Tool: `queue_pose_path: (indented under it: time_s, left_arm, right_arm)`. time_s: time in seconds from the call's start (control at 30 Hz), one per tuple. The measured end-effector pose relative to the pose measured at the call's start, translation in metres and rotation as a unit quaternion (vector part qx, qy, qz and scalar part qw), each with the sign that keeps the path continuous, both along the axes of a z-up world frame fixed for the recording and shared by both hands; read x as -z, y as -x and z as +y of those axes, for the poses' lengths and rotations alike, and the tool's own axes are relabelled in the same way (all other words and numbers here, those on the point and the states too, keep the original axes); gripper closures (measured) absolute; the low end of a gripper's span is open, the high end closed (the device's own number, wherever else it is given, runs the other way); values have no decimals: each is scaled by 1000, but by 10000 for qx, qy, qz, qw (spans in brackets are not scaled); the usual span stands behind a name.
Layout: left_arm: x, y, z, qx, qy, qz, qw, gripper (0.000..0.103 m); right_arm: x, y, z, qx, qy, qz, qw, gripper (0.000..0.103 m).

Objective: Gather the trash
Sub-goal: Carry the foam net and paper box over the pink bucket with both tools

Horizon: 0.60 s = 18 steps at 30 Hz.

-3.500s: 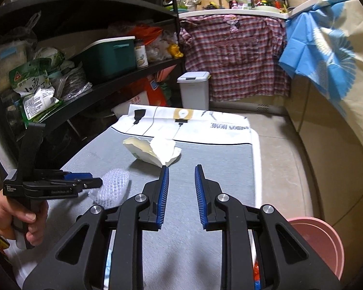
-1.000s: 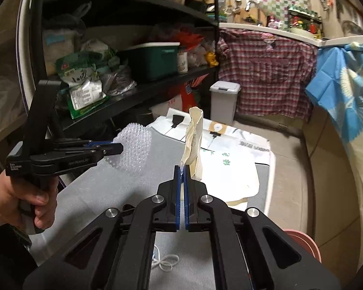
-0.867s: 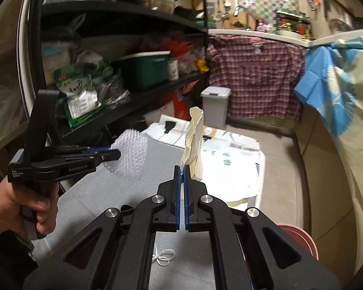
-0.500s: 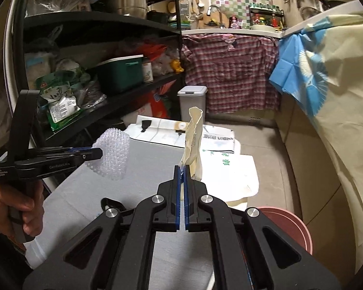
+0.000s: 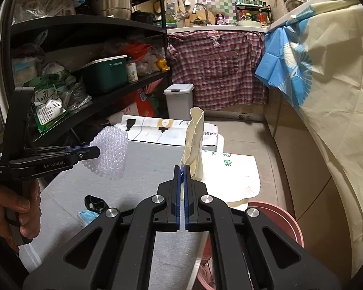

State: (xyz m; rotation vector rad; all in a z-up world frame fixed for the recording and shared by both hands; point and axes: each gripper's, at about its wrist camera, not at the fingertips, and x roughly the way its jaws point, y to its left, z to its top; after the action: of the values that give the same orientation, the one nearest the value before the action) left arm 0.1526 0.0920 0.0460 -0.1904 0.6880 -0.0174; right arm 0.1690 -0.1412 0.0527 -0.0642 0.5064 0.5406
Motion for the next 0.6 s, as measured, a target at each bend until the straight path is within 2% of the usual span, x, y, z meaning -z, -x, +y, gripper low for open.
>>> queue_pose_path:
  time_s: [0.6]
  left_arm:
    - [5, -23, -53, 474, 17, -9, 9989, 91]
  right_arm:
    - [6, -17, -54, 623, -104, 199, 9978, 101]
